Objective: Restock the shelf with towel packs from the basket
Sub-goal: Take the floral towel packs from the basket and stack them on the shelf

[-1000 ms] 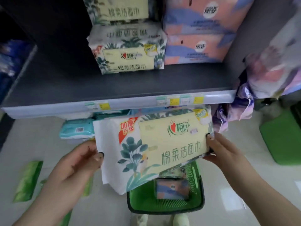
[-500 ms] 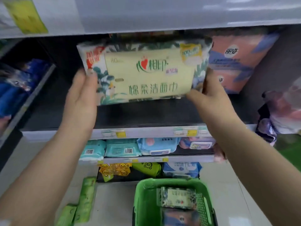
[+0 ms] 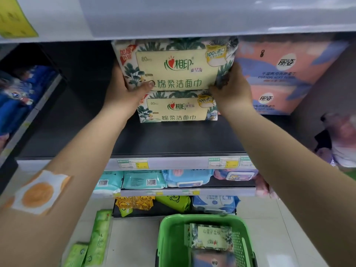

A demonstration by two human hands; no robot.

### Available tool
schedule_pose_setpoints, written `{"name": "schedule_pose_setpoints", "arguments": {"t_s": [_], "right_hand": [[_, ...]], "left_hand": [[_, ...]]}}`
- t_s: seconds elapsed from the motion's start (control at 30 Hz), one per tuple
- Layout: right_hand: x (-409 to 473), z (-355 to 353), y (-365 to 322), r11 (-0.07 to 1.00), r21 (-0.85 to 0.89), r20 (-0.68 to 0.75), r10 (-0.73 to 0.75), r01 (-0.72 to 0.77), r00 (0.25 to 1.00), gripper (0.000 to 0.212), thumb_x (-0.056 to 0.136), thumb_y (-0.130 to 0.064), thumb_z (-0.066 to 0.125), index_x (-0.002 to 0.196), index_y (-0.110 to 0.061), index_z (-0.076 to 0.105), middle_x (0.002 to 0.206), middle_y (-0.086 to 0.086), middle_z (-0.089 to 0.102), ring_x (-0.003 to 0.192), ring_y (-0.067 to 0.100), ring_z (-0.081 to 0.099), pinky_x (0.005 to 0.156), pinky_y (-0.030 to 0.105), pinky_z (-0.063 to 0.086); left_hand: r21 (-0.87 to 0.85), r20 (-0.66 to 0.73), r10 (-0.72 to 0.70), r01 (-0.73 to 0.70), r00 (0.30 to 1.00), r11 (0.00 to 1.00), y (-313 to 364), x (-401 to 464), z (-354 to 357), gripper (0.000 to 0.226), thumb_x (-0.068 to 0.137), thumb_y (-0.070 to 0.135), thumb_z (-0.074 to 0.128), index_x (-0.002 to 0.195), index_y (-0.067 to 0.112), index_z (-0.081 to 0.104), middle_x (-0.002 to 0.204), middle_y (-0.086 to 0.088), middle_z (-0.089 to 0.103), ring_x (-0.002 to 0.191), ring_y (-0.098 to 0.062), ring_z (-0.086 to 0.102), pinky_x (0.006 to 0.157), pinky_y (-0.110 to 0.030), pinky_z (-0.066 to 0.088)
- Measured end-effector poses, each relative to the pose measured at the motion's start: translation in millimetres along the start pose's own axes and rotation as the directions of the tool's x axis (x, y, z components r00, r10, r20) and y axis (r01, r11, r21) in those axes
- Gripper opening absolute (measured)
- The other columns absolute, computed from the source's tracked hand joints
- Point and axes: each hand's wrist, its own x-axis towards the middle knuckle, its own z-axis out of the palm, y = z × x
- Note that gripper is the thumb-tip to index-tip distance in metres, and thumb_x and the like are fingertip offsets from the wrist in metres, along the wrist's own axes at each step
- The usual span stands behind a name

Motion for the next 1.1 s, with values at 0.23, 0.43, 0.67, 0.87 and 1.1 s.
{"name": "schedule_pose_setpoints", "arguments": {"t_s": [0.23,0.43,0.67,0.87,1.1], "right_hand": [[4,5,-3,0.997,-0.065,-0.035,0.027,-0.029,0.999,0.025,0.088,-0.015,0.057,0.103,-0.011,0.038,0.111,0.012,0.058,0.097,0.028,0.054,0.066,0.026,0.031],[4,10,4,0.999,-0.038,-0.083,0.014,-0.017,0.996,0.027,0.084,-0.014,0.059,0.107,-0.007,0.045,0.11,0.012,0.055,0.088,0.024,0.05,0.063,0.023,0.028],[-25,9,17,0.987,0.145,-0.046,-0.068,0.074,0.997,0.031,0.08,-0.004,0.057,0.11,-0.011,0.049,0.116,0.01,0.054,0.096,0.018,0.053,0.065,0.006,0.037],[-85,-7,41,0.978,-0.109,0.021,-0.176,0.178,0.984,0.064,0.088,-0.013,0.057,0.144,-0.01,0.026,0.144,0.006,0.037,0.13,0.017,0.033,0.086,0.003,0.018],[-157,-26,102,0.917,-0.211,0.031,-0.34,0.338,0.94,0.056,0.082,-0.011,0.047,0.135,0.003,0.038,0.138,0.019,0.044,0.127,0.02,0.032,0.104,0.011,0.021]], "left_hand": [[-0.017,-0.015,-0.018,0.018,1.0,1.0,-4,7,7,0.061,0.084,0.018,0.066,0.136,0.019,0.034,0.121,0.014,0.055,0.105,-0.002,0.054,0.079,-0.009,0.044],[0.002,-0.08,-0.023,0.024,0.996,1.0,-9,-1,16,0.07,0.086,0.024,0.063,0.144,0.024,0.023,0.115,0.02,0.052,0.094,0.004,0.054,0.084,-0.016,0.046],[0.305,-0.071,0.048,-0.024,0.996,0.952,-20,-50,38,0.09,0.086,0.033,0.06,0.149,0.009,0.0,0.156,-0.013,0.013,0.143,-0.025,0.014,0.118,-0.041,0.015],[0.401,0.195,0.083,-0.157,0.977,0.902,-29,-136,70,0.084,0.091,0.043,0.047,0.148,0.017,-0.008,0.158,-0.003,-0.01,0.145,-0.016,-0.008,0.117,-0.032,-0.003],[0.288,0.401,0.109,-0.238,0.91,0.927,-64,-213,89,0.077,0.08,0.057,0.033,0.14,0.036,-0.01,0.155,0.015,-0.01,0.142,0.001,-0.01,0.114,-0.013,-0.002]]}}
